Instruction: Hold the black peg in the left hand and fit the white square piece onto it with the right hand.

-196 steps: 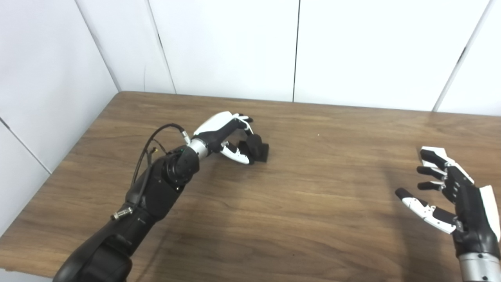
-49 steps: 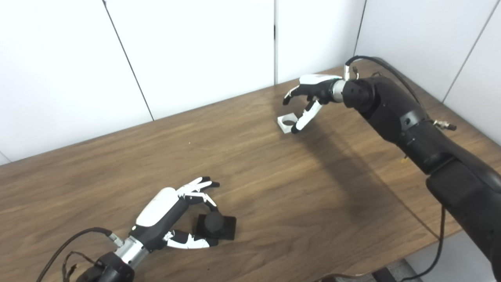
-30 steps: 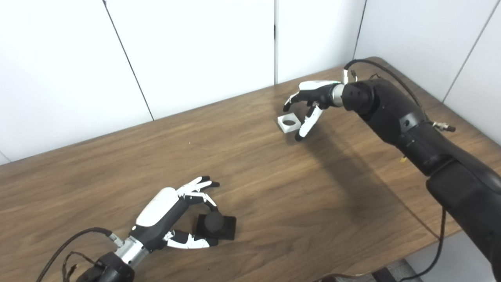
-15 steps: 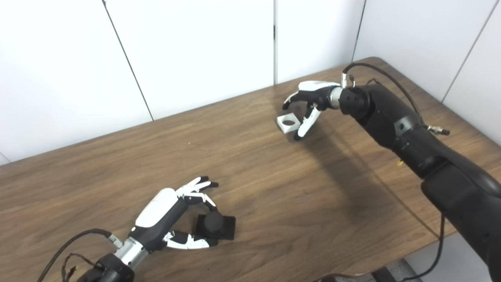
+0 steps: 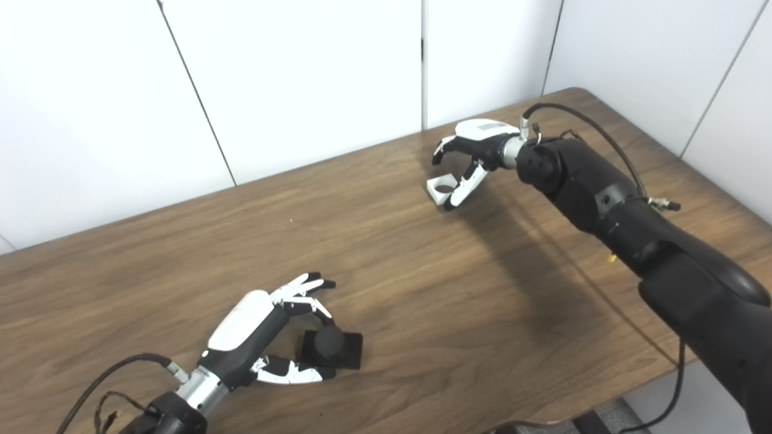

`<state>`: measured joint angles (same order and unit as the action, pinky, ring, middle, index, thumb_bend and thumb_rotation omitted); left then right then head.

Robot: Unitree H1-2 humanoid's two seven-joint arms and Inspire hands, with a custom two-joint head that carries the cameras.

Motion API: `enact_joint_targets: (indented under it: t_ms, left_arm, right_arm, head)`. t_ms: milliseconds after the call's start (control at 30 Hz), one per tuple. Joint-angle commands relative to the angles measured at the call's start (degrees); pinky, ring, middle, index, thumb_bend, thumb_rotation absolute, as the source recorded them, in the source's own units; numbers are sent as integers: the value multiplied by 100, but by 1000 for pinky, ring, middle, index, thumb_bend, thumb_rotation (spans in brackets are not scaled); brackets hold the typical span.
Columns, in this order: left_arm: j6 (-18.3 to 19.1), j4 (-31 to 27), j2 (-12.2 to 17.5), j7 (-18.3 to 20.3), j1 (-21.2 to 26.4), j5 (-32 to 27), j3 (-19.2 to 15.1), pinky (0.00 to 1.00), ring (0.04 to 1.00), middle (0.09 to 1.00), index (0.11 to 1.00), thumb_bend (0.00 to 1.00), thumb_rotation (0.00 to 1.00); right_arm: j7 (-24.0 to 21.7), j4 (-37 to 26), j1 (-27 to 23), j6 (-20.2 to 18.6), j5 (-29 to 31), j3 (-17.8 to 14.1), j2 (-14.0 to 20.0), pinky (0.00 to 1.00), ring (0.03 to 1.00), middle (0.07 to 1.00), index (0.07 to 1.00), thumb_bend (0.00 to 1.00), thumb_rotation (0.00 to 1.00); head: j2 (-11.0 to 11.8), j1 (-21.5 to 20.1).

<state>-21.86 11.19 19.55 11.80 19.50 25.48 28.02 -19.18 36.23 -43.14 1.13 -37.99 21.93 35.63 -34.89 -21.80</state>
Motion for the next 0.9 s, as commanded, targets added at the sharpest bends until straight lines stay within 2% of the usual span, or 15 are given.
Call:
enact_joint_targets:
  t_ms: [0, 300, 533, 867]
  left_arm:
    - [172, 91, 323, 366, -198, 424, 106, 919, 965, 901, 492, 522, 67]
    - [177, 112, 336, 351, -200, 409, 97, 923, 965, 902, 492, 522, 69]
    - [161, 141, 334, 337, -196, 406, 94, 921, 966, 901, 492, 522, 69]
    - [225, 78, 354, 398, -194, 374, 87, 932, 971, 904, 493, 522, 68]
  right_arm:
    - [-96, 150, -95, 107, 25, 101, -82, 853, 946, 926, 757, 784, 406]
    - [-318, 127, -95, -35, -55, 254, -71, 865, 954, 924, 747, 780, 399]
    - [-519, 131, -139, -244, -135, 363, -61, 896, 953, 916, 663, 772, 359]
    - [-553, 158, -141, -382, -103, 435, -3, 861, 921, 890, 578, 781, 329]
  head:
    - [-9, 6]
    - [-30, -6]
    - [-36, -10]
    - [-71, -8]
